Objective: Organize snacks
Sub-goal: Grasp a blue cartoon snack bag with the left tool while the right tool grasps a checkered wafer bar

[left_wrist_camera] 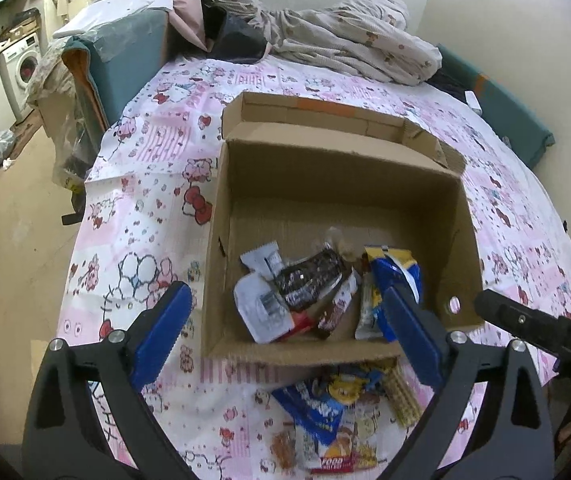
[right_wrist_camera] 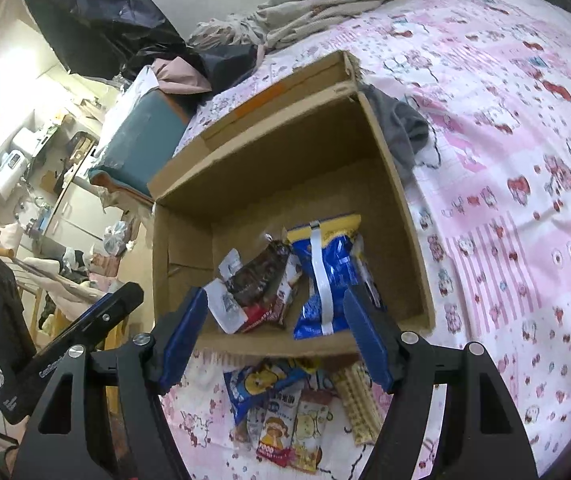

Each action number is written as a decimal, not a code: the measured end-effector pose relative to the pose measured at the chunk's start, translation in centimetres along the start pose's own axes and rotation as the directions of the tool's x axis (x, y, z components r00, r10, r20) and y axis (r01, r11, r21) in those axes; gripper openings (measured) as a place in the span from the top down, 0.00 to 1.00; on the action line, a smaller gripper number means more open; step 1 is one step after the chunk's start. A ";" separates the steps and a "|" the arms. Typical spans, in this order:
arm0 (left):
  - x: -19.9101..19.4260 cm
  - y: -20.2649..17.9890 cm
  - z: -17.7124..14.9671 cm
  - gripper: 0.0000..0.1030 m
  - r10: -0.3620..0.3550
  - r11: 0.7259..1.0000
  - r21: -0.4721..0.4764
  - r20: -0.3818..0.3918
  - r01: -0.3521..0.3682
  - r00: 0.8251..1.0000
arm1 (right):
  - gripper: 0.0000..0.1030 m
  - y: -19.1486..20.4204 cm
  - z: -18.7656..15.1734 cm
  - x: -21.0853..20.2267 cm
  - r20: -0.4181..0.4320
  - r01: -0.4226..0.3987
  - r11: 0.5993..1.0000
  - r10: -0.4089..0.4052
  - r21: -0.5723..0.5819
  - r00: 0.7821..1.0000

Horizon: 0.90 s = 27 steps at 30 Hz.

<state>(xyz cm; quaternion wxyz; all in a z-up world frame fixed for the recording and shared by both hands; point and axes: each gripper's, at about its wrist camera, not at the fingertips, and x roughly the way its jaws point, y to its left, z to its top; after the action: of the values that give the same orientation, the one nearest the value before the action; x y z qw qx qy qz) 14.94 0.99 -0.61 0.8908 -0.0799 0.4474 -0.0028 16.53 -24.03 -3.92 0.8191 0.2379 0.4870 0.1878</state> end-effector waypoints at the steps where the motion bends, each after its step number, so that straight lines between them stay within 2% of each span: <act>1: -0.2 0.0 -0.3 0.08 -0.002 1.000 0.001 -0.002 0.002 1.000 | 0.29 -0.2 -0.3 -0.1 -0.004 -0.001 1.000 0.001 0.012 1.000; 10: -1.3 0.4 -2.8 0.08 -0.038 0.999 -0.018 -0.038 0.037 0.999 | 0.29 -1.5 -3.1 -0.9 -0.057 0.006 0.996 -0.001 0.088 0.998; 14: -1.4 0.5 -3.9 0.08 -0.014 1.000 -0.013 -0.044 0.013 0.999 | 0.29 -2.2 -4.3 -1.9 -0.062 0.009 0.995 -0.003 0.102 0.998; 18: -1.0 0.4 -4.5 0.08 -0.009 1.000 -0.012 -0.064 0.008 0.998 | 0.29 -4.2 -5.8 -1.2 -0.128 -0.020 0.979 0.046 0.201 0.991; 22: -0.4 0.4 -5.0 0.08 -0.015 1.000 -0.016 -0.084 0.014 0.996 | 0.29 -6.0 -6.6 -0.2 -0.190 0.061 0.965 -0.012 0.256 0.982; 27: 0.6 0.6 -5.5 0.08 -0.025 0.999 -0.036 -0.127 0.021 0.992 | 0.29 -6.6 -6.4 -0.1 -0.179 0.119 0.955 -0.071 0.273 0.981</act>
<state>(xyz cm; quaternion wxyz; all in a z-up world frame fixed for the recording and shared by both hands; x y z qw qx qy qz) 10.93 0.79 -4.42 0.8587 -0.1002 0.5024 -0.0103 11.33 -28.17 -10.23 0.7410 0.3120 0.5869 0.0961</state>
